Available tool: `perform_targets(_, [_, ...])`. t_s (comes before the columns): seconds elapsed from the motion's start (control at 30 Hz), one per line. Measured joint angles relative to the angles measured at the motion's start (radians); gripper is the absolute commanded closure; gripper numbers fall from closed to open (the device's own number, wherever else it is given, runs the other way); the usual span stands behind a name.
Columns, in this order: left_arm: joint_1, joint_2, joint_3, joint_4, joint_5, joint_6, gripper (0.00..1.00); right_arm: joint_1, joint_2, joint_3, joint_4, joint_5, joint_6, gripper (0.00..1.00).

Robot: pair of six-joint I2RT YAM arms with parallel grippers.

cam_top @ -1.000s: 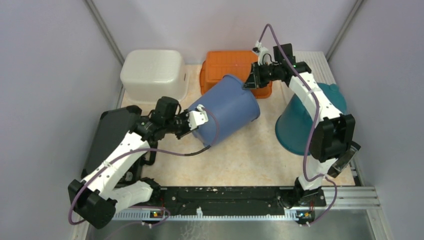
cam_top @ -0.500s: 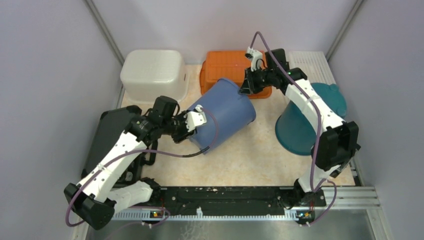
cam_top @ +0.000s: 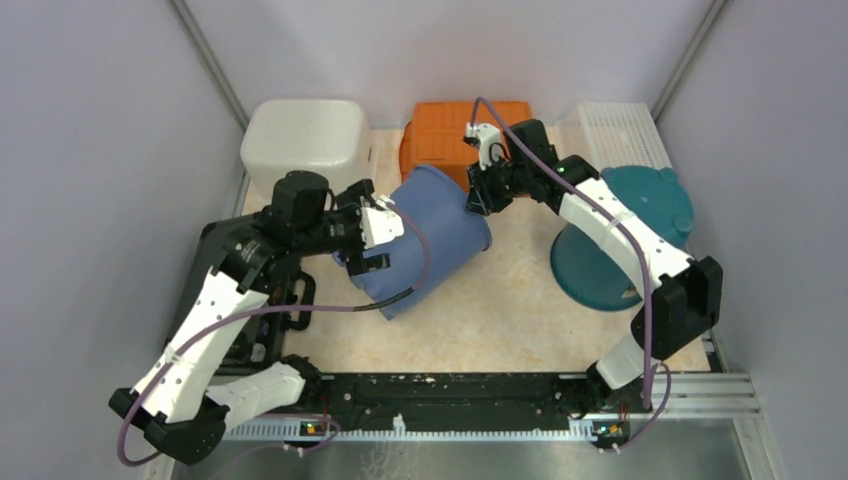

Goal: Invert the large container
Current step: Turn the container upside down at the center of the board.

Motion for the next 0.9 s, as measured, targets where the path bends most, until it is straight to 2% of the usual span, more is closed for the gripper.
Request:
perform_targets(0.27, [0.000, 0.002, -0.026, -0.152, -0.112, 0.185, 0.01, 0.028, -0.007, -0.014, 0.019, 0.135, -0.029, 0.71])
perform_targets(0.37, [0.000, 0.004, -0.057, -0.191, -0.145, 0.238, 0.01, 0.039, -0.008, -0.015, 0.032, 0.161, -0.034, 0.66])
perform_targets(0.53, [0.000, 0.013, -0.126, -0.203, -0.201, 0.295, 0.01, 0.047, -0.008, -0.015, 0.063, 0.161, -0.039, 0.59])
perform_targets(0.9, [0.000, 0.045, -0.214, -0.169, -0.275, 0.343, 0.01, 0.047, -0.007, -0.008, 0.131, 0.097, -0.060, 0.57])
